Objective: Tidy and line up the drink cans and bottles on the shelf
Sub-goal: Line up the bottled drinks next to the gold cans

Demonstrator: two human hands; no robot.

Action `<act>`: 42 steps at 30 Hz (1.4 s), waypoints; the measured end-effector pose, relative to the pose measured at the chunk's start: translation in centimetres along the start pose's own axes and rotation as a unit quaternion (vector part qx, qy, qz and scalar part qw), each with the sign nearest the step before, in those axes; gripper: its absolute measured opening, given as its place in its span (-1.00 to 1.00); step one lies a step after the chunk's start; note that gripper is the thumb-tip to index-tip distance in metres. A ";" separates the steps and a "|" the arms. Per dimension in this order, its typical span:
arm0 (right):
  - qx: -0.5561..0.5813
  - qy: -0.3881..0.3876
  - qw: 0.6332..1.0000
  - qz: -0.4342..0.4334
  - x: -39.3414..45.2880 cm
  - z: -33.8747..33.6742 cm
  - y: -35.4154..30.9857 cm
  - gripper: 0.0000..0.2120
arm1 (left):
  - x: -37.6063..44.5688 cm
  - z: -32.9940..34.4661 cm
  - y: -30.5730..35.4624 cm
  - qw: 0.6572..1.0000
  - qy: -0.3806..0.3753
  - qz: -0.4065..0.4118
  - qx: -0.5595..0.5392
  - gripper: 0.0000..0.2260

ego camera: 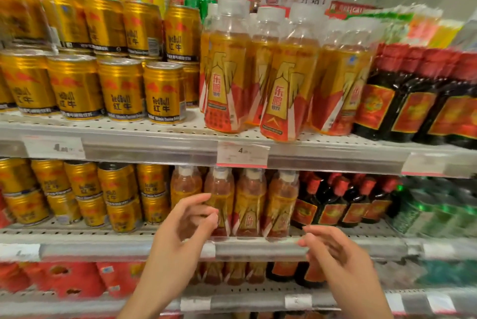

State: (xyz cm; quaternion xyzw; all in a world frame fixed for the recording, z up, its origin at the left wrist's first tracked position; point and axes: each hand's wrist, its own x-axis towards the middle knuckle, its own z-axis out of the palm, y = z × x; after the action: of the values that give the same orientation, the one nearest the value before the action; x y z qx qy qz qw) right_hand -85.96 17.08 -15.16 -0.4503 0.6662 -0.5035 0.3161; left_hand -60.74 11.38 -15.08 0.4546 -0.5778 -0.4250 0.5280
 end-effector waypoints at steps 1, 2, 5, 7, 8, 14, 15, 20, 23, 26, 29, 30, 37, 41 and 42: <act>-0.001 0.006 1.000 -0.003 0.1 -0.2 -0.2 -0.92 | 0.3 0.1 0.4 1.000 -0.003 0.013 0.002 -0.75; -0.003 0.011 1.000 -0.010 0.2 -0.4 -0.6 -0.91 | 0.6 0.1 0.8 1.000 -0.007 0.025 0.005 -0.76; -0.009 0.024 0.999 -0.038 0.4 -0.7 -2.4 -0.91 | 1.6 -0.4 2.0 0.998 -0.008 0.069 0.011 -0.75; -0.030 0.029 0.996 -0.079 0.6 -0.7 -4.2 -0.91 | 2.2 -0.8 3.2 0.995 -0.009 0.099 0.014 -0.75; -0.044 0.033 0.993 -0.104 0.8 -0.6 -5.2 -0.91 | 2.5 -1.1 3.8 0.993 -0.011 0.115 0.017 -0.75; -0.111 0.071 0.954 -0.269 2.7 -0.4 -11.7 -0.90 | 5.0 -2.3 8.3 0.968 -0.010 0.229 0.105 -0.70; -0.114 0.089 0.944 -0.297 3.0 -0.3 -12.8 -0.89 | 5.7 -2.5 9.1 0.959 -0.001 0.253 0.128 -0.69; -0.142 0.194 0.889 -0.390 6.3 0.6 -18.4 -0.43 | 10.0 -3.2 13.7 0.907 0.050 0.348 0.233 -0.49; -0.201 0.219 0.866 -0.401 8.8 1.4 -20.8 -0.19 | 12.8 -3.1 16.7 0.886 0.061 0.349 0.299 -0.34; -0.247 0.210 0.851 -0.413 10.5 2.1 -21.6 -0.15 | 15.2 -2.9 19.1 0.890 0.026 0.320 0.324 -0.26; -0.246 0.201 0.844 -0.432 11.5 2.3 -20.9 -0.16 | 16.6 -2.6 20.0 0.889 -0.022 0.313 0.334 -0.28; -0.233 0.201 0.845 -0.438 11.8 2.2 -20.7 -0.17 | 16.8 -2.5 20.1 0.890 -0.037 0.312 0.330 -0.30; -0.187 0.223 0.840 -0.457 12.9 2.7 -20.1 -0.21 | 17.2 -2.5 20.3 0.903 -0.066 0.306 0.294 -0.39; -0.174 0.246 0.836 -0.458 13.4 3.3 -19.9 -0.23 | 17.5 -3.2 19.8 0.898 -0.032 0.320 0.301 -0.38; -0.174 0.249 0.835 -0.459 13.4 3.4 -19.9 -0.23 | 17.7 -3.5 19.7 0.897 -0.023 0.320 0.305 -0.38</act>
State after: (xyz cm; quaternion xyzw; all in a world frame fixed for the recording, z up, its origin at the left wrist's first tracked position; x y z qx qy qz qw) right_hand -82.69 1.68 3.28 -0.6111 0.5162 -0.5617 -0.2111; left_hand -59.32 -1.47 8.33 0.3742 -0.8052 -0.0469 0.4576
